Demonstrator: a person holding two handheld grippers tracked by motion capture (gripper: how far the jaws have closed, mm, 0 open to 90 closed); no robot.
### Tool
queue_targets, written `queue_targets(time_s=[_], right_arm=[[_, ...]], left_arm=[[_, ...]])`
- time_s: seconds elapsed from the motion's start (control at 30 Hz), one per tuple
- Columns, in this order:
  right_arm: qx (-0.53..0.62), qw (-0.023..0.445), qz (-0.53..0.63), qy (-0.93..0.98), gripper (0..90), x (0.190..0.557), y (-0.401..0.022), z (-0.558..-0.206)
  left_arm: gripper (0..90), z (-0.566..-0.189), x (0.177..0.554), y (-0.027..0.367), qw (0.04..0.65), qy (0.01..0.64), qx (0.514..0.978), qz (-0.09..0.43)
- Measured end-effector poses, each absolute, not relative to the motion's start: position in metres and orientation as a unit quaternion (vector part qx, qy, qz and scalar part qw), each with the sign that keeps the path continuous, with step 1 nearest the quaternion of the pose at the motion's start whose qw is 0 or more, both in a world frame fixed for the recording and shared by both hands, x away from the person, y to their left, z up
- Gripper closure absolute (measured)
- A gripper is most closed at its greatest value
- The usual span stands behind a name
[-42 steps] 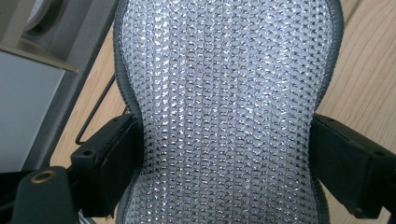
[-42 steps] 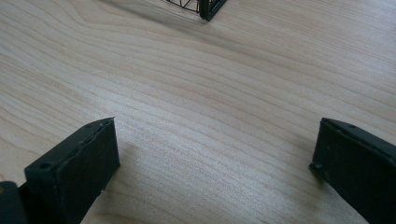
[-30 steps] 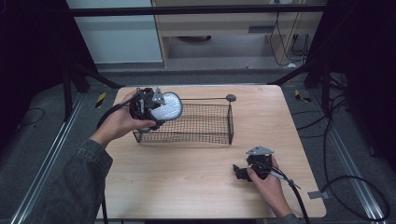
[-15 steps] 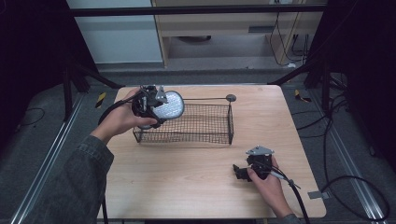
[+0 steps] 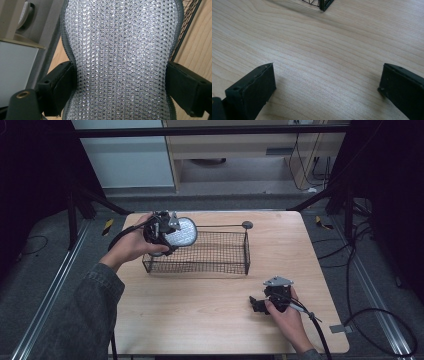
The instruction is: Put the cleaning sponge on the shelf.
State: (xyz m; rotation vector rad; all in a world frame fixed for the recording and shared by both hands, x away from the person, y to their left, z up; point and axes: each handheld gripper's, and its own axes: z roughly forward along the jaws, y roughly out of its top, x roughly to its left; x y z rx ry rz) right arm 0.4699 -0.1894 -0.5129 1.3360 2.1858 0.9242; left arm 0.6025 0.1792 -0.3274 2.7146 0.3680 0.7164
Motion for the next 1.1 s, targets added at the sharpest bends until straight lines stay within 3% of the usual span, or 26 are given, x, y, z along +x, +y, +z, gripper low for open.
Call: queue_targets(time_s=[1.1], right_arm=[[0.48, 0.208, 0.332, 0.785, 0.6, 0.47, -0.189, -0.513]], left_arm=[[12.0, -0.359, 0.614, 0.183, 0.154, 0.112, 0.95, 0.249]])
